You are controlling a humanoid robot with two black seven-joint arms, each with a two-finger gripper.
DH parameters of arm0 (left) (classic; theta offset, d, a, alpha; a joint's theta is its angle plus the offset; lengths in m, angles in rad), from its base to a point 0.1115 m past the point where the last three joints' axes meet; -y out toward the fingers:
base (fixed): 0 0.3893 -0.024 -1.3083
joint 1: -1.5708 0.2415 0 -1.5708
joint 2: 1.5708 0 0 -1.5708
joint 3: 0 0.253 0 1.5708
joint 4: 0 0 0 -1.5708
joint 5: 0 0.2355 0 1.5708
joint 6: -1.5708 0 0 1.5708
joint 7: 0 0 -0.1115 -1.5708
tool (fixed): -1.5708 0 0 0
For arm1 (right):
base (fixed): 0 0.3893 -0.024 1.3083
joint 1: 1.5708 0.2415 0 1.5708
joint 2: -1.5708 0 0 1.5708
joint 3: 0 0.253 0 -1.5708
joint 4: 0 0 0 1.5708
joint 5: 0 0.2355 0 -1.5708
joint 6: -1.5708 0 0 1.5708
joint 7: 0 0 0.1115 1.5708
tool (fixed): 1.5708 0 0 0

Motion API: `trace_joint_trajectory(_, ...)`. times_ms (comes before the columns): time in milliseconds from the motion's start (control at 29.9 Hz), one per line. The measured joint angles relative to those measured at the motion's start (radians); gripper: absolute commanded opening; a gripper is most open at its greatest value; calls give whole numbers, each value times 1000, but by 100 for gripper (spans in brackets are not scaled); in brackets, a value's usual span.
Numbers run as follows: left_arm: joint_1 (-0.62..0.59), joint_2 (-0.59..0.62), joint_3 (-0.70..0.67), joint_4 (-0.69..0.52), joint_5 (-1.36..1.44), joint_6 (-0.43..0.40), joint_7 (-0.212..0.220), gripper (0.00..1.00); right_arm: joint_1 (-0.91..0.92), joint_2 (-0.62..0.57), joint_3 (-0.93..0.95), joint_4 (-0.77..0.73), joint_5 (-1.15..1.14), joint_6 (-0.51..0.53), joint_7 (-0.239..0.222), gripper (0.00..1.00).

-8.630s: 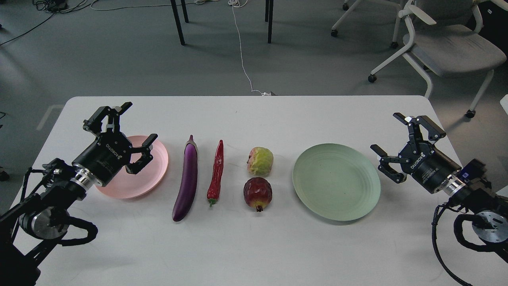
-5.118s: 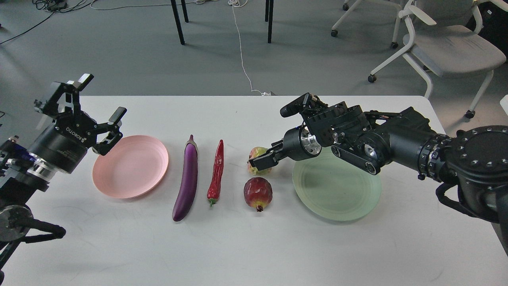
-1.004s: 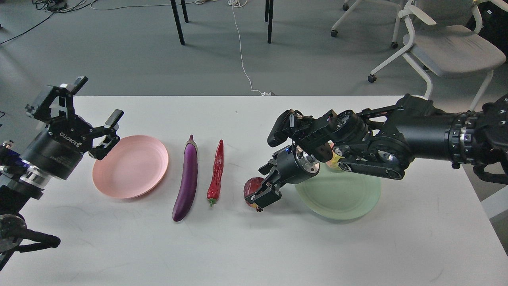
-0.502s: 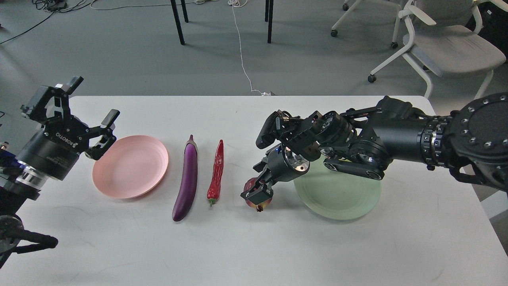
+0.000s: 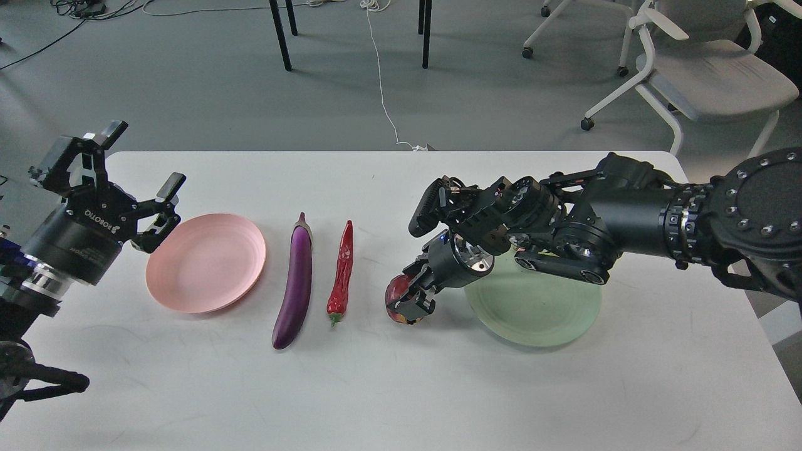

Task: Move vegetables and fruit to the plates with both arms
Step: 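Lift the red apple onto the pale green plate and release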

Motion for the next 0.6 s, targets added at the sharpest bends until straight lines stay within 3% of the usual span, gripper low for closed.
trace_joint_trajectory(234,3,0,-4,-5,0,-3,0,100,54,-22,9,16,4,1,0,41)
trace_joint_trajectory(602,5,-3,-9,-20,2,-3,0,100,184,-379,-15,283,-27,5,0,42)
